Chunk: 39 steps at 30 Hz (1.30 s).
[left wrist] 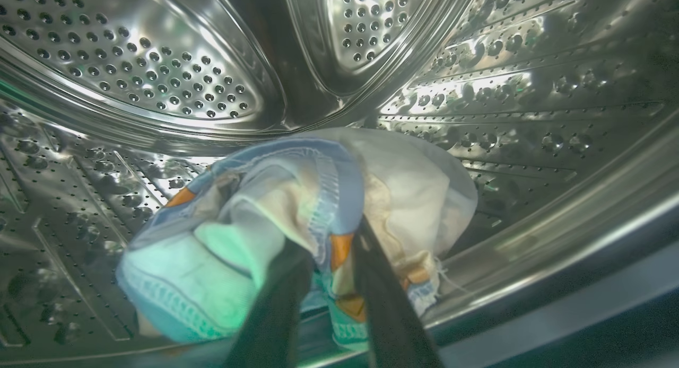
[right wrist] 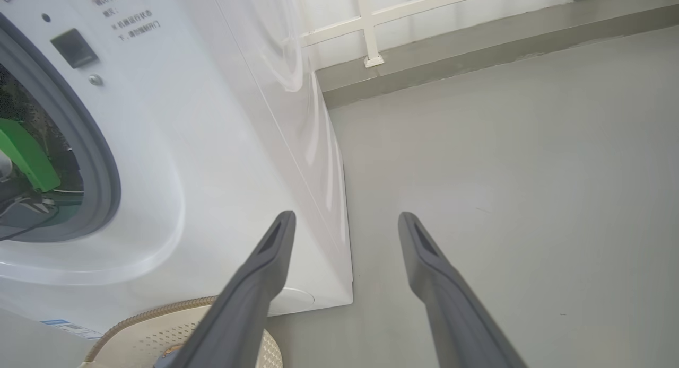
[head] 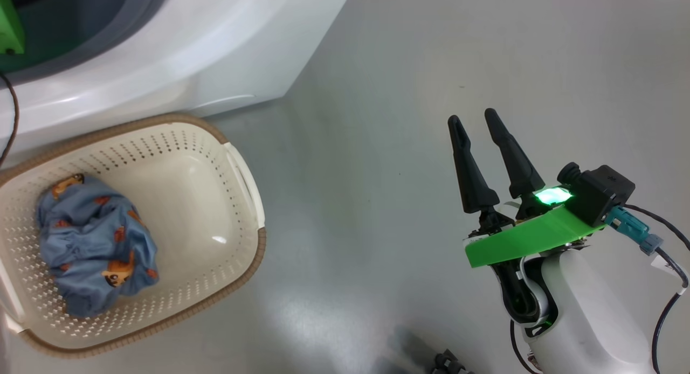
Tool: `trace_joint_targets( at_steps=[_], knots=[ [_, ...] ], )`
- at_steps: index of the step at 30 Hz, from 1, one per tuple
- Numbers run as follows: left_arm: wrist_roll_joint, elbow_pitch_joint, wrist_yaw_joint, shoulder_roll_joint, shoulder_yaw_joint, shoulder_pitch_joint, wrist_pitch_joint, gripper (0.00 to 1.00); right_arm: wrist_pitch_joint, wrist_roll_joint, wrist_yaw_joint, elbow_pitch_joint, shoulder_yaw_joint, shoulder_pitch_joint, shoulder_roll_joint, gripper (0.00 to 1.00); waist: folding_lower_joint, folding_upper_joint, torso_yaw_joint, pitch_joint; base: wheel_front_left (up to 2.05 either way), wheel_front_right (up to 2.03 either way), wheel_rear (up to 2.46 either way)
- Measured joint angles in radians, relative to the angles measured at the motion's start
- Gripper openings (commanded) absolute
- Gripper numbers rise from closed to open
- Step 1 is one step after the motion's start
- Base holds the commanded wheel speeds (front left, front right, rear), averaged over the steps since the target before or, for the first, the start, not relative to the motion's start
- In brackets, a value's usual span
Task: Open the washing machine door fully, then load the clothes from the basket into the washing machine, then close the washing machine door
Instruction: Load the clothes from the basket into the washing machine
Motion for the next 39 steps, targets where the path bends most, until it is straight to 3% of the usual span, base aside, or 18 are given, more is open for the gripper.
trace_joint_targets(
  at_steps=[6,16,28,39],
  knots=[
    [-0.018,0.006,-0.009,-0.009,0.005,0.015,0.0,1.0,0.0,-0.006,0.0,0.003,-0.004,0.0,0.0,1.0,0.0,0.0,0.011,-0.026,0.0,0.0,0.0],
    [-0.093,-0.024,-0.025,-0.067,0.041,0.122,-0.102,1.0,0.0,-0.034,0.0,0.011,-0.025,0.011,-0.012,1.0,-0.0001,0.0,0.049,-0.084,0.0,0.0,0.0],
    [-0.125,-0.388,-0.015,-0.116,0.093,0.427,-0.109,1.0,0.0,-0.048,0.0,0.012,-0.045,0.025,-0.063,1.0,-0.0001,0.0,0.111,-0.162,0.0,0.0,0.0],
    [-0.119,-0.589,0.002,-0.172,0.127,0.646,-0.109,1.0,0.0,-0.05,0.0,0.023,-0.048,0.075,-0.104,1.0,-0.0001,0.0,0.158,-0.251,0.0,0.0,0.0]
  ],
)
